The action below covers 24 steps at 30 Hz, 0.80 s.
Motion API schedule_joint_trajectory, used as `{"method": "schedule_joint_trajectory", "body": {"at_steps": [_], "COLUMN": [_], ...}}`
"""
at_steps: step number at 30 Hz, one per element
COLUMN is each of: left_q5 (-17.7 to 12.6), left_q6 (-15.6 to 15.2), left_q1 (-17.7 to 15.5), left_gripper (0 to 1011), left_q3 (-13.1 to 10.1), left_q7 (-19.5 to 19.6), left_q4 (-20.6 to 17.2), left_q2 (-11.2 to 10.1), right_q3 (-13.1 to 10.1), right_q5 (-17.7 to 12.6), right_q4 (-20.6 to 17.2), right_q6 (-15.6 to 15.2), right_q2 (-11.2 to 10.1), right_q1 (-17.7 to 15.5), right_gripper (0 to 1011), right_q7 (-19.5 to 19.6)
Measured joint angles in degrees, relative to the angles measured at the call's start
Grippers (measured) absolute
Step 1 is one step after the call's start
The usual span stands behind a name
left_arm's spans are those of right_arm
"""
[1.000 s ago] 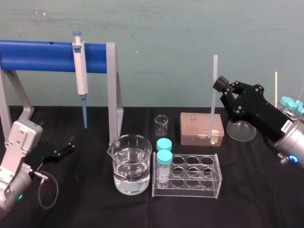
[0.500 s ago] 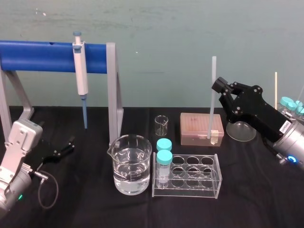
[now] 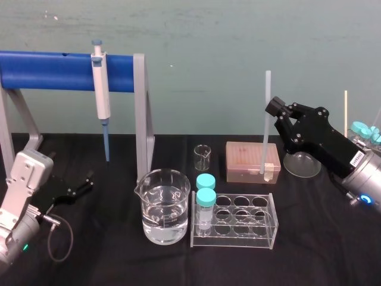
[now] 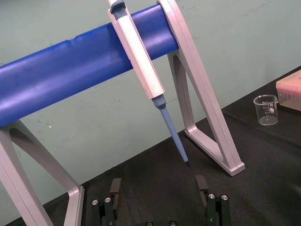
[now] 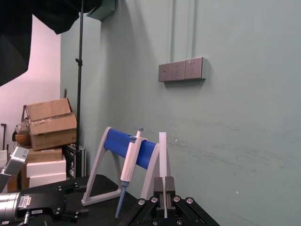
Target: Pick up the stirring rod with one hand, then place it down.
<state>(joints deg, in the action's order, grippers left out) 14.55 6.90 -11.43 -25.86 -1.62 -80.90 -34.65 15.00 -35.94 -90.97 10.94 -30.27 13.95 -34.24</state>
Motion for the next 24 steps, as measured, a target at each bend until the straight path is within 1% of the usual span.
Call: {"method": "schedule_joint_trajectory", "body": {"at_steps": [24], "left_q5": [0.0], "left_q6": [0.0], "left_q1": [0.0], "left_gripper": [1000], "left_q3": [0.0], "left_q7": [0.0], "left_q4": [0.0], "left_q2": [0.0], "right_q3": [-0.2], "right_q5": [0.2], "right_q4": [-0.2], "right_q6": [0.2], "right_q2": [-0.1], "right_q1": [-0.4], "right_gripper": [28], "right_q7": [0.0]}}
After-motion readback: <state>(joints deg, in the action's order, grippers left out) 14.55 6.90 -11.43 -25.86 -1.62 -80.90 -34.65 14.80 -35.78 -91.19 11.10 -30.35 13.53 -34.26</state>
